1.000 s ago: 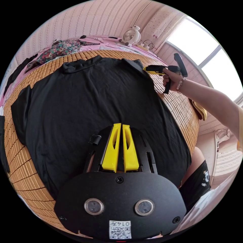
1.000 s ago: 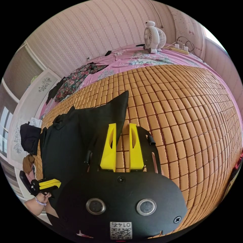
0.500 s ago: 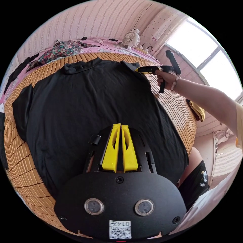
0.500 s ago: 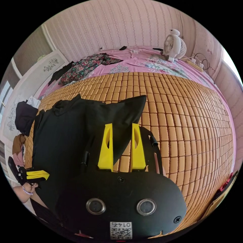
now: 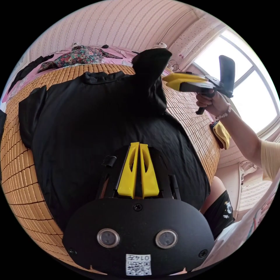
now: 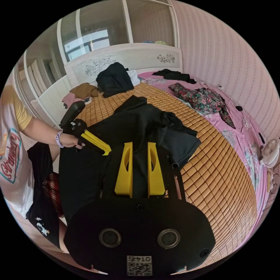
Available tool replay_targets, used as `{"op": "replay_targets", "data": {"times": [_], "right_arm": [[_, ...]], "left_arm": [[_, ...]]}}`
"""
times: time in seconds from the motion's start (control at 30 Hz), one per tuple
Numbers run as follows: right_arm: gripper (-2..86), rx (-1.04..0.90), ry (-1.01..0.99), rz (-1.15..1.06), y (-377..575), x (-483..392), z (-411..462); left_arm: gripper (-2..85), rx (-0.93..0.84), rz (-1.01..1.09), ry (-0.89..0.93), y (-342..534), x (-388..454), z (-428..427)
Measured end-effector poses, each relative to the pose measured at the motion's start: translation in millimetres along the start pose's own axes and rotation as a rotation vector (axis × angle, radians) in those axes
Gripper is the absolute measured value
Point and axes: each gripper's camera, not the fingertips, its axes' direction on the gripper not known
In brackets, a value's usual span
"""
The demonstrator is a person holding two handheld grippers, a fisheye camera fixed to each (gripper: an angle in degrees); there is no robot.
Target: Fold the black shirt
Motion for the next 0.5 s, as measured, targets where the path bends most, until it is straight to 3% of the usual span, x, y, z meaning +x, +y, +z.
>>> {"op": "replay_targets", "data": {"times": [0.2, 0.37, 0.5], "right_arm": [[8.9, -0.037, 0.000, 0.241, 21.0, 41.4, 20.7], [8.7, -0.090, -0.082, 0.128, -3.3, 27.2, 53.6], [6.4, -0.251, -0.168, 0.022, -25.8, 1.2, 96.5]], "left_arm": [[-0.7, -0.001, -0.018, -0.014, -6.8, -5.4, 14.7], [-0.7, -0.046, 0.015, -0.058, -5.9, -2.8, 41.9], [-0.7, -0.049, 0.017, -0.074, -8.9, 0.6, 49.8]]}}
